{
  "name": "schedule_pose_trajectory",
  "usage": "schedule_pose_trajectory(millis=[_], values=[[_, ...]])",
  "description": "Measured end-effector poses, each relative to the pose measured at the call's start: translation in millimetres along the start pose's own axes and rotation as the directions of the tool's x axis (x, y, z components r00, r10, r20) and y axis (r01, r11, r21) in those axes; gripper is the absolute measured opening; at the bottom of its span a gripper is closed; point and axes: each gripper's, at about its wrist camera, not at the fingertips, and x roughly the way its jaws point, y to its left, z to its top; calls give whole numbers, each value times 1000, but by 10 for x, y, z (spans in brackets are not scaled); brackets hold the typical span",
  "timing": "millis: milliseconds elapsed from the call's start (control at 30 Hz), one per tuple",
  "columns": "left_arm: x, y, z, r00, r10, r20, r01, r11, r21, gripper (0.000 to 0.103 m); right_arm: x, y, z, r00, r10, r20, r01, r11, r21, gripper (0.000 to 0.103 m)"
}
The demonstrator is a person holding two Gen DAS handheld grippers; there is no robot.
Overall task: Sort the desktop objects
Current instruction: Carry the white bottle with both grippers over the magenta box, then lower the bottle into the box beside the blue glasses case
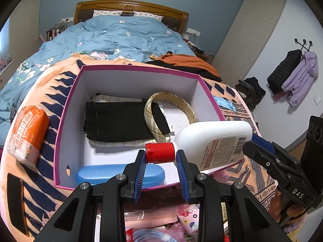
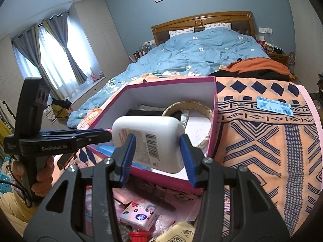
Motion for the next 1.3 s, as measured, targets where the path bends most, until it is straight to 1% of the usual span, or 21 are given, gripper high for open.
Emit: schedule_pose_trajectory(millis=[500,933,967,1000,1033,1067,1100,1133,1167,1200,1233,1300], values=[[120,36,6,1000,-6,-19,5,1000,-14,29,102,-62,-10,1000,-9,-23,9,1000,8,48],[242,64,-24,999,10,-46,-11,1000,-23,29,168,-86,-48,999,-12,-44,13,1000,12,48],[252,64,-23,999,5,-46,-6,1000,-23,28,171,-82,-52,999,-11,-45,12,1000,12,48],[274,55,-27,995,-81,-63,79,996,-31,22,170,-73,-55,999,5,-45,-5,1000,10,44],[310,22,-35,985,-149,-91,146,988,-44,21,182,-55,-58,996,66,-55,-65,998,17,36],[327,-26,-41,984,-150,-98,147,989,-32,20,210,-21,-63,992,107,-67,-106,994,22,35],[337,-108,-43,991,-99,-86,100,995,5,20,254,59,-73,994,76,-79,-77,997,-3,35],[366,-163,-49,994,-63,-85,66,997,32,20,292,128,-84,996,36,-85,-39,999,-38,35],[400,-160,-60,991,-80,-106,83,996,24,20,324,183,-102,995,24,-94,-30,998,-60,35],[426,-132,-75,986,-108,-124,110,994,9,20,335,194,-120,993,57,-106,-63,997,-51,35],[431,-95,-87,987,-105,-124,106,994,5,20,327,185,-132,991,74,-107,-79,996,-41,35],[409,-16,-87,991,-86,-103,85,996,-6,20,282,141,-144,995,51,-87,-54,998,-38,35]])
